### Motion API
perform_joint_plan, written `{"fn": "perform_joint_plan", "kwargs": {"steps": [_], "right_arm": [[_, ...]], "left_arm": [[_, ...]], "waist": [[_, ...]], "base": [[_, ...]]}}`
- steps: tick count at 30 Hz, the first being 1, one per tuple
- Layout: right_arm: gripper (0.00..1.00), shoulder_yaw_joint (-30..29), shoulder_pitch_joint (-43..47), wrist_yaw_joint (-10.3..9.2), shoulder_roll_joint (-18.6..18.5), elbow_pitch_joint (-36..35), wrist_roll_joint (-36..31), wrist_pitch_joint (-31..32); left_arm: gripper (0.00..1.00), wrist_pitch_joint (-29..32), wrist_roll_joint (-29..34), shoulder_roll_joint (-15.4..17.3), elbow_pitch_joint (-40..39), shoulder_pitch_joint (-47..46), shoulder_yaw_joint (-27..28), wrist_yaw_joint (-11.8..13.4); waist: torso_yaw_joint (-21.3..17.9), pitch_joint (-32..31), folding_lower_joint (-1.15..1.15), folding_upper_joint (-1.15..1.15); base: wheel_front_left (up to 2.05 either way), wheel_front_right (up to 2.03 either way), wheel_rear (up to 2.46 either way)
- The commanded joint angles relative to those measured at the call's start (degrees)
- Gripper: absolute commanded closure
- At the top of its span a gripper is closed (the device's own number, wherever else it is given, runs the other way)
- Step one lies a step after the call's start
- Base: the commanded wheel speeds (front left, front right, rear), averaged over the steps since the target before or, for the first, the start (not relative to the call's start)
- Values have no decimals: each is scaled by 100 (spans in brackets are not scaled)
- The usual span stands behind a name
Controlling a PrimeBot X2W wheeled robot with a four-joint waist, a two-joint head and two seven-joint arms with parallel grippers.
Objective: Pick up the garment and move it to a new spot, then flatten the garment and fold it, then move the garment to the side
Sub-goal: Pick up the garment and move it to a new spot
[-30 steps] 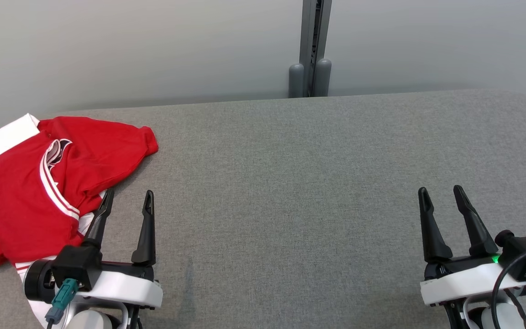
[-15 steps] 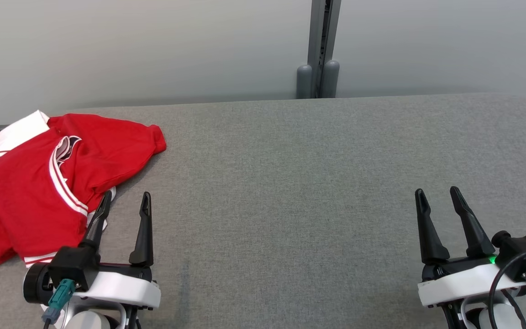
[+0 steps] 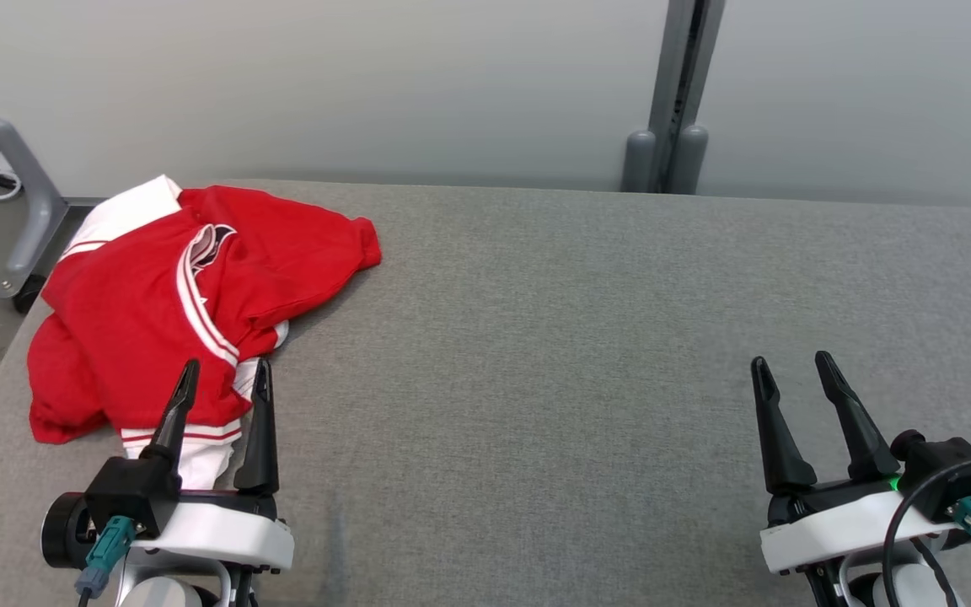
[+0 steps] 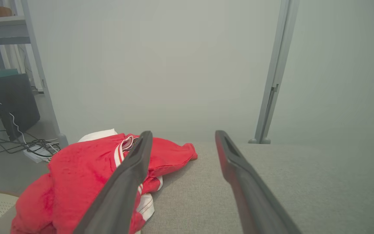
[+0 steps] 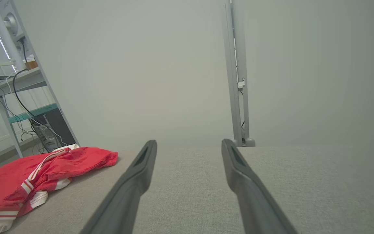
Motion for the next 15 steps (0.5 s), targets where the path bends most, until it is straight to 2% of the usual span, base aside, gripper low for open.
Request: {"fn": "perform_joint_plan", "kwargs": {"steps": [1,15], "right_arm": [[0,-12,-2,13,-41,15,-33,-37],[0,95,44,13,-41,146,-76,-36]], "left_arm": [[0,-9,-28,24,16,-21,14,33],[0,-9,-108,21,177,19,62,109]], "waist": [[166,-20,0,0],[1217,-75,0,0]], "base": [[0,0,0],[0,0,0]]}}
